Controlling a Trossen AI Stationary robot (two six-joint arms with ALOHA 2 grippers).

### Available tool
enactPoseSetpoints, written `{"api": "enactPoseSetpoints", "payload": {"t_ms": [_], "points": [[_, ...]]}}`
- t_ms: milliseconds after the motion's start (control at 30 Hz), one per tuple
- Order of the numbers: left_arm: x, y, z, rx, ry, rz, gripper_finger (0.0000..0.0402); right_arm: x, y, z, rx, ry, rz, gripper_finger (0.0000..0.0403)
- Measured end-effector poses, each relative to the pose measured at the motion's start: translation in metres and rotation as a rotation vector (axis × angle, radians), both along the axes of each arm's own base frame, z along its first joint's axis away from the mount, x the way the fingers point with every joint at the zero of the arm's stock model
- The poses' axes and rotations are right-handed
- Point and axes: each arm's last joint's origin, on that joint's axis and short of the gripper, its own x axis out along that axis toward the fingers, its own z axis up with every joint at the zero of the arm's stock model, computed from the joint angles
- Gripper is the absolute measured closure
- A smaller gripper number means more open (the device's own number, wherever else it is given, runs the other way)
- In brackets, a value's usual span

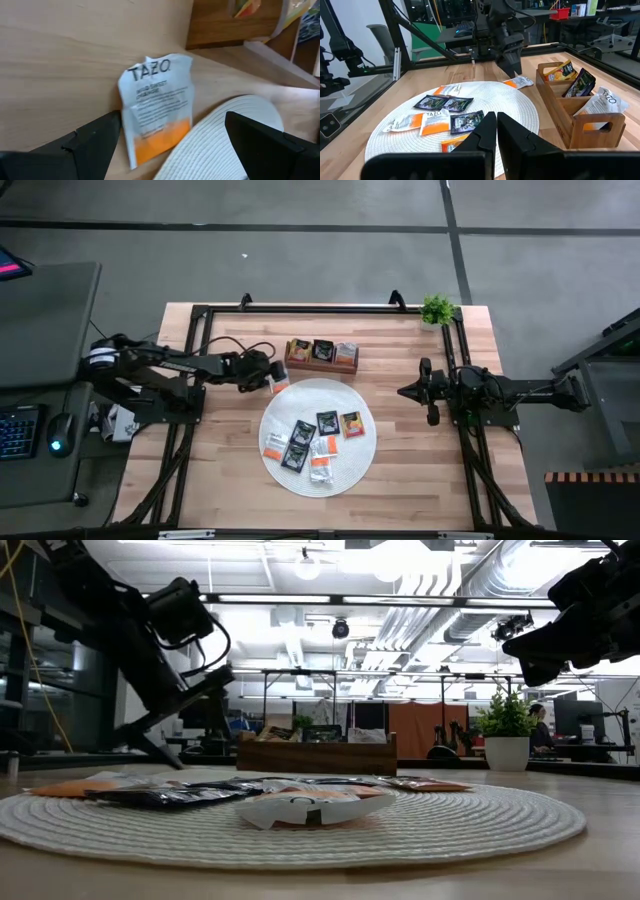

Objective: Pick & Place Tea
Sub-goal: Put the white tea bag into the right section of the wooden organizer

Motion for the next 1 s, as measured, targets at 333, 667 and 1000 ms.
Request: {"api": "enactPoseSetpoints", "payload": {"t_ms": [333, 667, 1000], "points": [[0.003, 0.001, -0.002, 0.005, -0.013, 0.037, 0.0044, 0.000, 0.000, 0.000, 0.000, 0.000, 0.000, 0.0391], [0.006, 0.002, -0.004, 0.020, -0.030, 0.055, 0.0050, 0.000, 0.000, 0.000, 0.000, 0.000, 0.000, 0.0391], [0.015, 0.004, -0.010, 0.030, -0.075, 0.023, 0.0123, 0.000, 0.000, 0.000, 0.000, 0.000, 0.001, 0.0391]]}}
